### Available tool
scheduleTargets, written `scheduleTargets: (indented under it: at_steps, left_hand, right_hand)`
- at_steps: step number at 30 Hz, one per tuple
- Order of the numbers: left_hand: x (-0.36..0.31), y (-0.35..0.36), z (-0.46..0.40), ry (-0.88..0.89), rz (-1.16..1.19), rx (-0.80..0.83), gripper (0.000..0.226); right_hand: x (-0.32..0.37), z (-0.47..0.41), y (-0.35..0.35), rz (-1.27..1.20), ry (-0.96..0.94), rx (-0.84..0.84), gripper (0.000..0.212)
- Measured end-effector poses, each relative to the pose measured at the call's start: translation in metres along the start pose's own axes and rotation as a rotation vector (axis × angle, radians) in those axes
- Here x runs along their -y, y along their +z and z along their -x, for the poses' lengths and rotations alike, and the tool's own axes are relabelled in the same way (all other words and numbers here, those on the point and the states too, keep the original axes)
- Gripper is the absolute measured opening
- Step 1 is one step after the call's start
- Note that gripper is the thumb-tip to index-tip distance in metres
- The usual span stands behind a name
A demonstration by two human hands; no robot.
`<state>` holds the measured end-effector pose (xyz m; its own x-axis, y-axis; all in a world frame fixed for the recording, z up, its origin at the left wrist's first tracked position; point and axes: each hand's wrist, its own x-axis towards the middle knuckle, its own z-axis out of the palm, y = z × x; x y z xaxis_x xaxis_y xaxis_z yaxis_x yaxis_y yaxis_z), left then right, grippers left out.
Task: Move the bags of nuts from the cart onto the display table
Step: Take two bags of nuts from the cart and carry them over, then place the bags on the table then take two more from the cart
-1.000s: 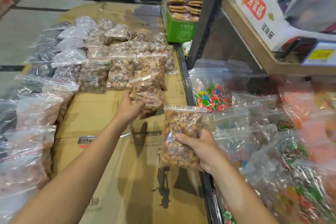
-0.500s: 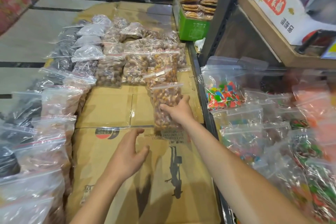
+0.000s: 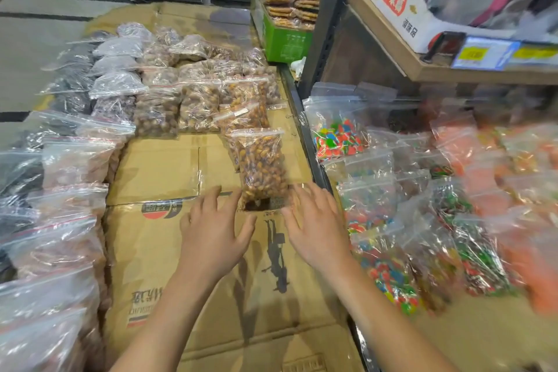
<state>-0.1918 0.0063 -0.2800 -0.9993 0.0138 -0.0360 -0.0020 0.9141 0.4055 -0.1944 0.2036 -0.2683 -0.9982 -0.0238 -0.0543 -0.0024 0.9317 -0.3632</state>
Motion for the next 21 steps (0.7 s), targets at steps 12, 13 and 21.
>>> scheduleTargets:
  at_steps: [12,13,21]
  left_hand:
    - [-0.073,0.012,0.081,0.268,-0.133,0.038,0.061]
    - [-0.082,0.015,0.089,0.294,-0.149,0.041,0.059]
    - [-0.185,0.061,0.164,0.482,-0.231,0.087,0.065]
  right_hand:
    - [-0.032,0.138,-0.025,0.073,0.198,-0.078,0.059]
    - [-0.04,0.149,-0.027,0.078,0.213,-0.099,0.059]
    - [-0.136,0.253,-0.052,0.048,0.382,-0.11,0.068]
